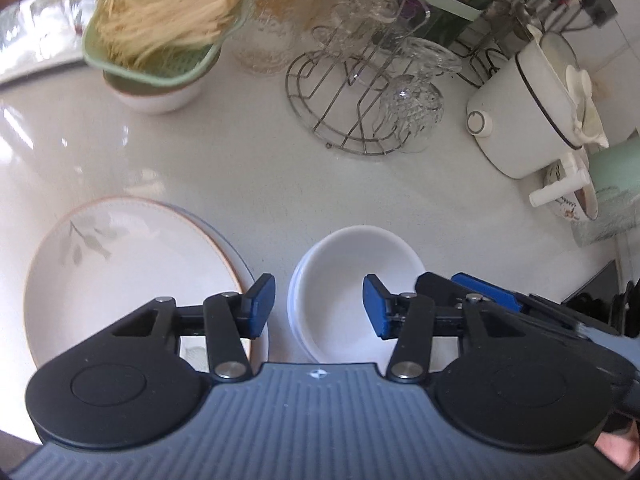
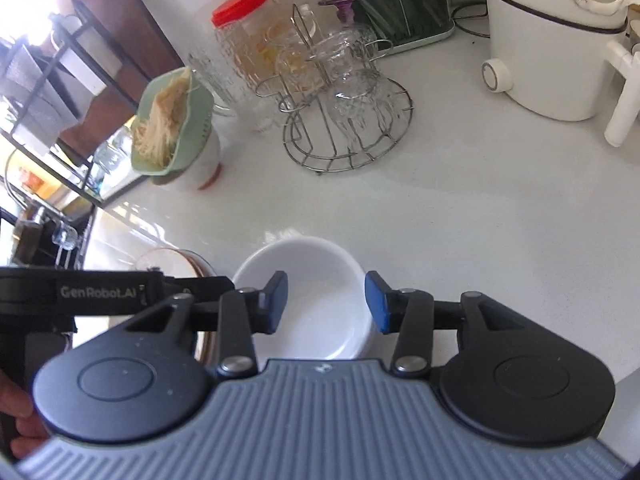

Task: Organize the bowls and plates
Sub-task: 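Lift the white ceramic bowl with both grippers and carry it toward the plate stack, then lower the white ceramic bowl into the nested bowls with both grippers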

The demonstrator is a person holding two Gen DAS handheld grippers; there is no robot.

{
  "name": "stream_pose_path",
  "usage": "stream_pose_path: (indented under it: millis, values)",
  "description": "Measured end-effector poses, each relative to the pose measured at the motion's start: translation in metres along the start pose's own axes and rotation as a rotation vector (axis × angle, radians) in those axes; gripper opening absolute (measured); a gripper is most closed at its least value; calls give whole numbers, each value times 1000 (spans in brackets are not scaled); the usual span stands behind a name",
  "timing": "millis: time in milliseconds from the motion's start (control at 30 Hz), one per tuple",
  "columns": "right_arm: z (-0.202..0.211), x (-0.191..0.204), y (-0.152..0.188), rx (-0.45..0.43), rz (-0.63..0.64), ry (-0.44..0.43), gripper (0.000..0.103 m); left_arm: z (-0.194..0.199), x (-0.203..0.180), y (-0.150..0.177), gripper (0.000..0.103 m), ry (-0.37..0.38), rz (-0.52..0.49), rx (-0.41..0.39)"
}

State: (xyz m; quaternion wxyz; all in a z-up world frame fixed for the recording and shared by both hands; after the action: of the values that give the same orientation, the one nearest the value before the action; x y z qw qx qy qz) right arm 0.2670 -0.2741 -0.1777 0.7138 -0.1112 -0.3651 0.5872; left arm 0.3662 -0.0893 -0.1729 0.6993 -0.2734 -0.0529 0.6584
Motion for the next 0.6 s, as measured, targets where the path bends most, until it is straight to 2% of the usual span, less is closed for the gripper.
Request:
stream_pose_path:
  millis: [133, 267, 333, 400, 500, 600]
  values:
    - [-21, -7, 5, 53, -20, 50, 45, -4, -6, 0, 55, -12, -18, 10]
    - [-38, -18, 14, 107, -96, 33, 45, -4, -12, 3, 55, -24, -51, 13]
    - [-41, -19, 19, 116, -93, 38, 34, -2, -17, 6, 55, -28, -66, 17]
    - [-43, -19, 22, 117, -82, 39, 29, -1, -21, 8, 55, -30, -94, 15]
    - [-43, -21, 26, 126, -98, 36, 13, -1, -26, 9, 55, -30, -107, 18]
    - [-36, -26, 28, 98, -106, 61, 12, -3, -32, 10, 55, -23, -122, 19]
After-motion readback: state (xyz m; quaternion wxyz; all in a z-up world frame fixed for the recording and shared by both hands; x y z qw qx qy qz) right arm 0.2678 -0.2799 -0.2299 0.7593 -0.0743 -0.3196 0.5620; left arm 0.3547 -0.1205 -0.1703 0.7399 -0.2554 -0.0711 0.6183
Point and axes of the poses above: each gripper's, at about its wrist camera, not at the fingertips, and z roughly against the way its jaws point, x to its left, y to its underside, the point moved 2 cm from there along -z, roughly the way its jaws point, and after that the axes turned 8 degrees about -x, right-handed, at the moved point
